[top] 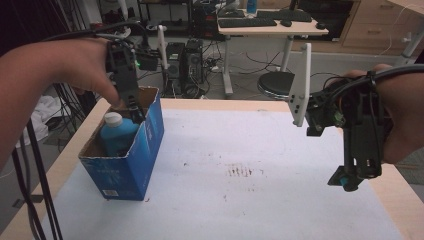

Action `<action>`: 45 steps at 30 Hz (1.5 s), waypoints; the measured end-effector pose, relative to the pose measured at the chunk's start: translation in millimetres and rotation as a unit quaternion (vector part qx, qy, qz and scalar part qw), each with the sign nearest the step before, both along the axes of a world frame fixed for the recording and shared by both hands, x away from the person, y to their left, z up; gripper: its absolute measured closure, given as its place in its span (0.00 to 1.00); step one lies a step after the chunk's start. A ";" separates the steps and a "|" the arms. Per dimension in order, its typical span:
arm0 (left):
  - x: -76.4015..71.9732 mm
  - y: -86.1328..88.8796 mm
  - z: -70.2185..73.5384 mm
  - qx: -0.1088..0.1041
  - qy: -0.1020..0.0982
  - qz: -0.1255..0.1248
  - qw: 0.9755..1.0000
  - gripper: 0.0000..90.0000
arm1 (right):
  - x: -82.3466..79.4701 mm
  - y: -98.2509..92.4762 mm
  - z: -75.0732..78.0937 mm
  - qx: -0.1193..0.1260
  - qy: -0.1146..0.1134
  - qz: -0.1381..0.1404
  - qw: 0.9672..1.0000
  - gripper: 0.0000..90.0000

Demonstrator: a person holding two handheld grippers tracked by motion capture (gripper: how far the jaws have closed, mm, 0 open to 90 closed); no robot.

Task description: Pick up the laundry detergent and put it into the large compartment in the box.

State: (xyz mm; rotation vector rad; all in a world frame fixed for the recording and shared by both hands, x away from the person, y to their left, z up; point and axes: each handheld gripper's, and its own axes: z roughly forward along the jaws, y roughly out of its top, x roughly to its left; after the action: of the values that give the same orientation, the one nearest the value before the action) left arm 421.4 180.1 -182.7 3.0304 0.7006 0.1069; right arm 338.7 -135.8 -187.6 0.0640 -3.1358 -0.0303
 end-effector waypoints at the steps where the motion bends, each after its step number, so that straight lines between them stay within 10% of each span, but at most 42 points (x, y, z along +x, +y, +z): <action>1: -0.6 -4.2 0.6 0.001 0.002 -0.006 1.000 0.07 | -0.1 -0.4 0.4 0.000 0.000 -0.002 1.000 0.01; 15: -7.1 -42.4 -9.6 0.011 0.023 -0.080 0.996 0.02 | -1.7 -2.4 -0.1 -0.001 0.001 -0.002 1.000 0.01; 45: -1.1 -66.2 -42.9 0.014 0.041 -0.130 0.991 0.02 | -7.1 -5.7 4.4 0.001 -0.004 -0.010 1.000 0.01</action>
State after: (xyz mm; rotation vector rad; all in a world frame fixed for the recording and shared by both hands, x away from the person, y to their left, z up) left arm 420.3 113.9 -225.6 3.1336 0.3037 -0.0135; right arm 331.6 -141.5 -183.2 0.0323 -3.1455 -0.0326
